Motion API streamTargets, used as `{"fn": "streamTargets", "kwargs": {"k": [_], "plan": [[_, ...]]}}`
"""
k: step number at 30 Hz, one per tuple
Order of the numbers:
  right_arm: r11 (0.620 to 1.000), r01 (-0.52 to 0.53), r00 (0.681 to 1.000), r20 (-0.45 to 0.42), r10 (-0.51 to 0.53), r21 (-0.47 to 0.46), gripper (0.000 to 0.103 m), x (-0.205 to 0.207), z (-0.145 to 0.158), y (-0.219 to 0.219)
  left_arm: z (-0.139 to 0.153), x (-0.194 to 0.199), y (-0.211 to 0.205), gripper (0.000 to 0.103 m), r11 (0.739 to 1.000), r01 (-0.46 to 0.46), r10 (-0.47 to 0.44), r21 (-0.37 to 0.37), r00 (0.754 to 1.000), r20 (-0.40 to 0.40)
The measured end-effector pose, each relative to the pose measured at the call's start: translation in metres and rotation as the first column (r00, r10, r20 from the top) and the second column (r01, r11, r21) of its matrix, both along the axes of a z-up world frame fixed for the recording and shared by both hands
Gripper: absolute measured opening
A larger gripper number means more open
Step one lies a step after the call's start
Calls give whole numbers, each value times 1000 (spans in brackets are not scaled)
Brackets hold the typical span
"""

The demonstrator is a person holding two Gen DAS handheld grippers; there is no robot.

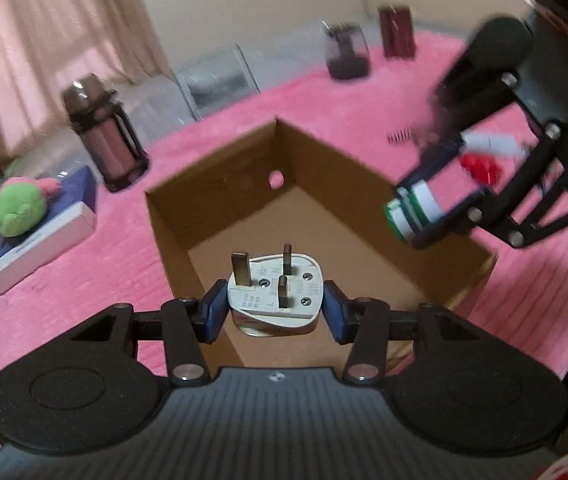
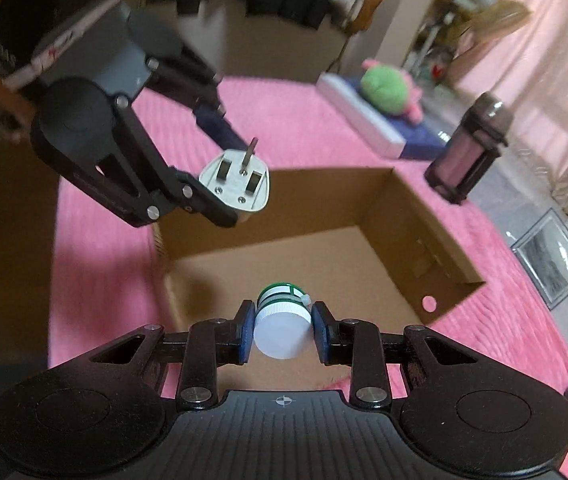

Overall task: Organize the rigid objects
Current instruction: 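Carry the plug and cylinder with both tools over the cardboard box, then open both tools to drop the plug and cylinder into the box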

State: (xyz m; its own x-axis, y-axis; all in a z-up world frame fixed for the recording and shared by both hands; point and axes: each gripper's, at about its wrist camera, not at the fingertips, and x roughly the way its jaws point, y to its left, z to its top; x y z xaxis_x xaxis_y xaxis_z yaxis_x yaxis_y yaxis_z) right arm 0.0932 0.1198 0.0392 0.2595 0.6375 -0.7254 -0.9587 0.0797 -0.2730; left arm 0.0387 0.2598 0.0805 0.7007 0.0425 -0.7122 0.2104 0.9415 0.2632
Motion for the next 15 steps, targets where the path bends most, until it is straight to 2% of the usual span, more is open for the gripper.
{"fn": "streamTargets", "kwargs": {"k": [7,9,15], "plan": [[978,-13,998,-65,-1,-206,27,35,-45,42,-33,32,12,45,995,95,-94,-4,982,-164],[965,-19,997,-77,-1,-260,27,40,-56,50,-40,37,16,45,995,103,-104,-13,978,-182],[946,-21,995,-104,-13,-324,27,51,-73,65,-59,50,26,45,995,97,-103,-37,958,-266]]}}
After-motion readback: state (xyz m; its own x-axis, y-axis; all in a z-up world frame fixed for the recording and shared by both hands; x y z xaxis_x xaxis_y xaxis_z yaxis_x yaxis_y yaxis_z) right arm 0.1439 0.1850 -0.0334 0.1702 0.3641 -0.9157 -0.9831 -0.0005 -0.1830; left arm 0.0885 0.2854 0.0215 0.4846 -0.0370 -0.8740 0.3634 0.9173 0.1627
